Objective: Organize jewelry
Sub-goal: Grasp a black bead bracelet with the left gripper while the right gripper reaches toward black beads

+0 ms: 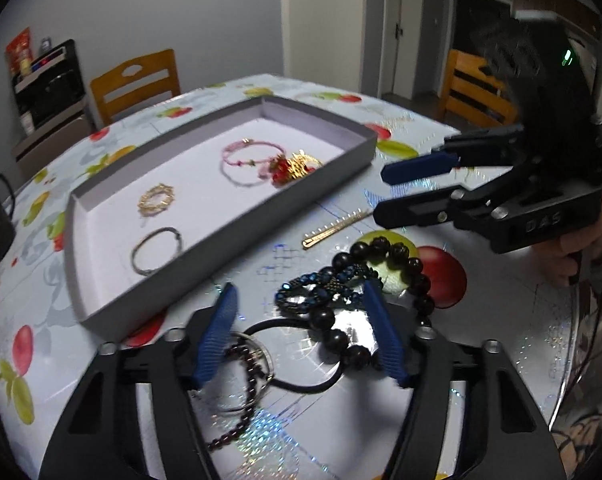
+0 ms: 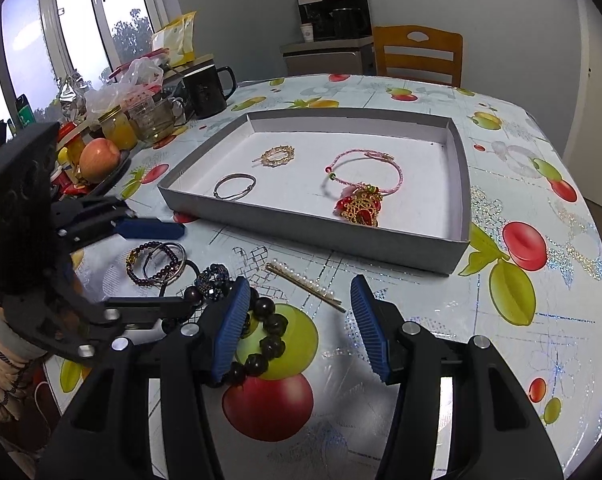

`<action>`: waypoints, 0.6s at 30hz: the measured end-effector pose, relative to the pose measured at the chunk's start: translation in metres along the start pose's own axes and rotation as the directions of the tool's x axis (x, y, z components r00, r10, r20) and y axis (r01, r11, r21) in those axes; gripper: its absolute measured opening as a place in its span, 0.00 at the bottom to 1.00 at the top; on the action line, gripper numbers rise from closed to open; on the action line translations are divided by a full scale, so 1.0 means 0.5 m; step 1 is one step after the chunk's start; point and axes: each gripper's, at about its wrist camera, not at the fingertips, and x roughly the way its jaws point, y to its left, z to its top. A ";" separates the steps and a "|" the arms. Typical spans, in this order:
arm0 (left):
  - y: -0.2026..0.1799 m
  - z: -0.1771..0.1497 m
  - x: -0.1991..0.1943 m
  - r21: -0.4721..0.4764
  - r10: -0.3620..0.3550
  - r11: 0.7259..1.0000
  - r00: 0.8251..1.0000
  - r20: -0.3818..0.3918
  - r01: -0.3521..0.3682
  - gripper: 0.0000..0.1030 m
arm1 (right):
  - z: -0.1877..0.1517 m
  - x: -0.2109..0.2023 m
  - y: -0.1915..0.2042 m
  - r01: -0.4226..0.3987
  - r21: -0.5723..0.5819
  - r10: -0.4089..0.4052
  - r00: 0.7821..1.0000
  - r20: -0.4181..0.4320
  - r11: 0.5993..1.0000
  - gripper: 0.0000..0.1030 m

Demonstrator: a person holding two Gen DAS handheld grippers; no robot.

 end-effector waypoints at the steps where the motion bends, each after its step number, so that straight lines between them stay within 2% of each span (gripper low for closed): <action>1: -0.005 0.001 0.008 0.009 -0.004 1.000 1.000 -0.013 0.004 0.51 | -0.001 -0.001 -0.001 0.000 0.001 0.000 1.000 0.001 1.000 0.51; 5: -0.019 0.008 0.016 0.030 -0.009 1.000 1.000 -0.012 0.009 0.48 | -0.005 -0.003 -0.003 -0.002 0.004 0.002 1.000 0.001 1.000 0.51; 9: -0.025 0.013 0.029 0.030 -0.020 0.999 0.999 -0.036 0.021 0.28 | -0.007 -0.004 -0.004 -0.002 0.006 0.002 1.000 0.000 1.000 0.51; 15: -0.020 0.012 0.026 0.010 -0.042 0.999 0.999 -0.033 0.043 0.20 | -0.011 -0.005 -0.003 -0.003 0.006 0.003 1.000 0.001 1.000 0.51; 18: -0.014 0.012 0.014 -0.016 -0.044 0.999 0.999 0.003 0.044 0.08 | -0.016 -0.006 -0.001 -0.003 0.002 0.003 1.000 0.000 1.000 0.51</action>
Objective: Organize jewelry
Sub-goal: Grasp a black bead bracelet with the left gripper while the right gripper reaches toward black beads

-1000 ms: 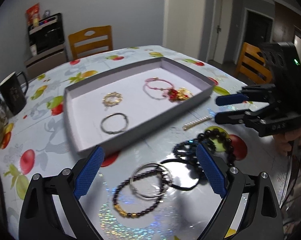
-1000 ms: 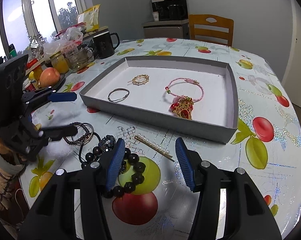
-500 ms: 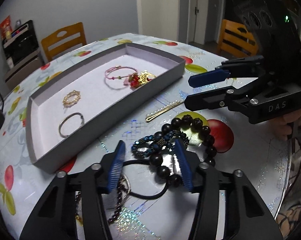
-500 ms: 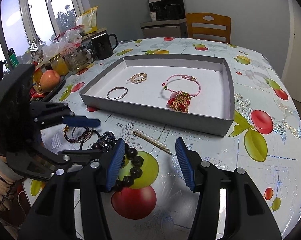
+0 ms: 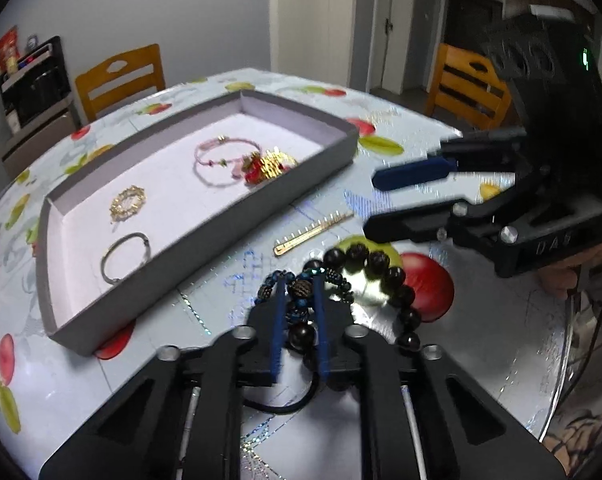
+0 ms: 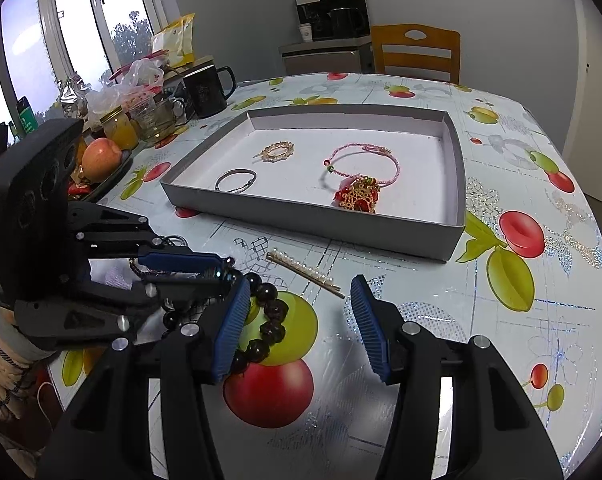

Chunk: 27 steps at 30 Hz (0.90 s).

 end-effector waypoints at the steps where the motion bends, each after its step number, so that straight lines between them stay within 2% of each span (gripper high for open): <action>1: 0.004 0.000 -0.004 -0.012 0.003 1.000 1.000 0.010 -0.003 0.08 | -0.002 -0.001 0.001 -0.001 -0.001 0.001 1.000 0.000 1.000 0.51; 12: 0.048 -0.004 -0.052 -0.140 0.052 0.990 0.990 0.134 -0.033 0.08 | -0.016 0.010 0.020 -0.007 -0.024 0.006 0.999 -0.037 1.000 0.49; 15: 0.057 -0.004 -0.056 -0.164 0.051 0.986 0.988 0.144 -0.027 0.08 | -0.021 0.018 0.037 -0.008 -0.051 0.005 0.998 -0.059 0.999 0.44; 21: 0.052 -0.002 -0.056 -0.154 0.057 0.987 0.988 0.144 -0.034 0.08 | -0.023 0.034 0.061 0.016 -0.098 -0.025 0.996 -0.086 0.995 0.33; 27: 0.052 -0.005 -0.059 -0.156 0.056 0.987 0.987 0.152 -0.032 0.08 | -0.021 0.047 0.059 0.036 -0.097 -0.046 0.993 -0.110 0.995 0.31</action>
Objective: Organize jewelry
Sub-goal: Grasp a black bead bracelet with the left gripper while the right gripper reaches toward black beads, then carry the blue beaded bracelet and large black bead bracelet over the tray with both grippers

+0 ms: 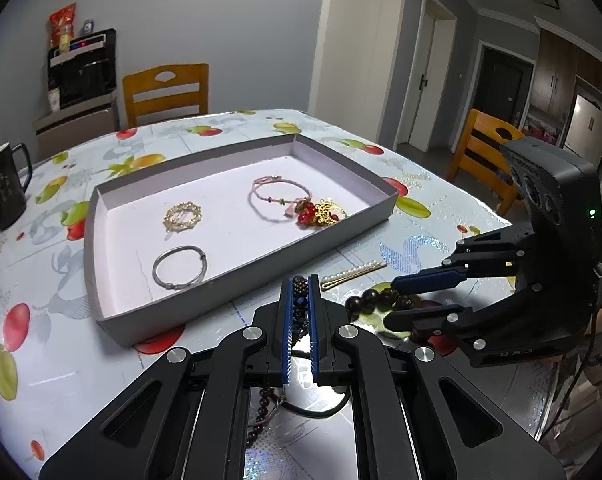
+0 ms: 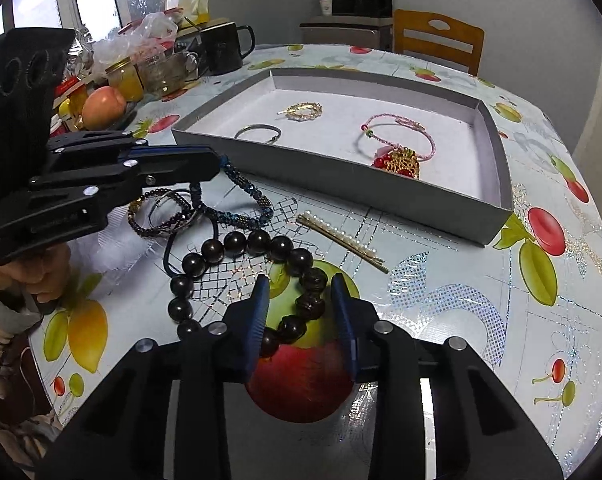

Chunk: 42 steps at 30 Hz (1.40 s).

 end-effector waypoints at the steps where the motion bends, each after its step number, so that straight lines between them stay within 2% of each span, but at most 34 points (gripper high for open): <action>1: 0.000 0.000 0.000 0.001 0.000 1.000 1.000 0.001 0.000 0.08 | 0.000 0.001 0.000 0.004 0.000 -0.004 1.000 -0.001 1.000 0.30; 5: 0.002 -0.002 -0.004 -0.001 -0.003 1.000 1.000 0.010 0.003 0.08 | 0.001 0.004 0.002 0.008 -0.002 -0.008 1.000 -0.005 1.000 0.14; 23: 0.057 0.013 -0.057 -0.103 -0.052 0.993 0.997 0.050 0.057 0.08 | 0.016 -0.068 -0.004 0.005 0.014 -0.006 0.994 0.110 1.000 0.14; 30: 0.054 0.033 -0.068 -0.088 -0.030 0.996 0.998 0.047 0.034 0.08 | 0.034 -0.095 0.002 0.001 -0.005 -0.001 0.989 0.148 1.000 0.14; 42: 0.064 0.091 -0.076 -0.052 0.019 0.999 0.999 0.047 -0.016 0.08 | 0.103 -0.128 0.020 0.014 -0.047 -0.004 0.978 0.208 0.999 0.14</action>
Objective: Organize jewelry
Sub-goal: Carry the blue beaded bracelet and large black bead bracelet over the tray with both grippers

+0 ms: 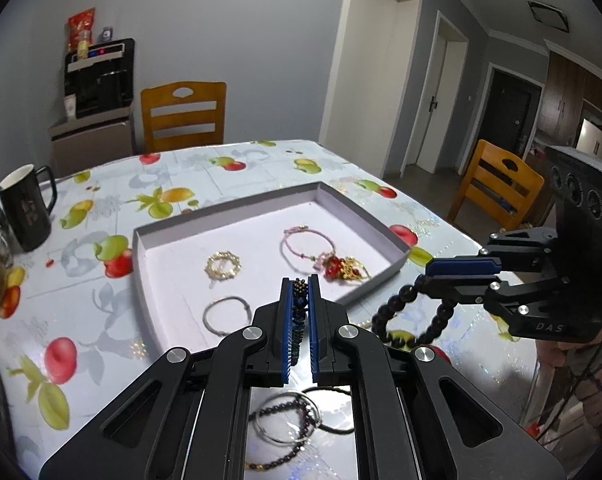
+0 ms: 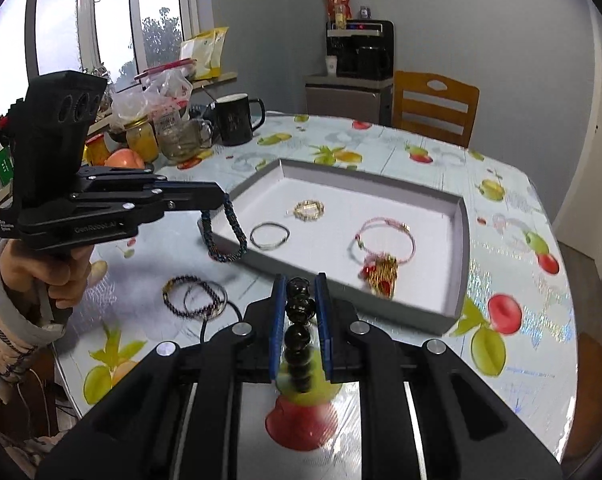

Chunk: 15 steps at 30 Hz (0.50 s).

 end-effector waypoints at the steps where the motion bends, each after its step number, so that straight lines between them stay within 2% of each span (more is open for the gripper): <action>1: 0.003 0.003 0.003 -0.001 0.002 1.000 1.000 -0.002 -0.002 0.08 | 0.008 0.000 -0.001 0.002 -0.002 -0.002 1.000 0.006 1.000 0.14; 15: 0.055 0.066 0.063 -0.041 0.056 0.998 0.998 -0.023 -0.057 0.08 | 0.137 0.026 -0.014 0.020 -0.013 -0.019 0.998 0.068 1.000 0.14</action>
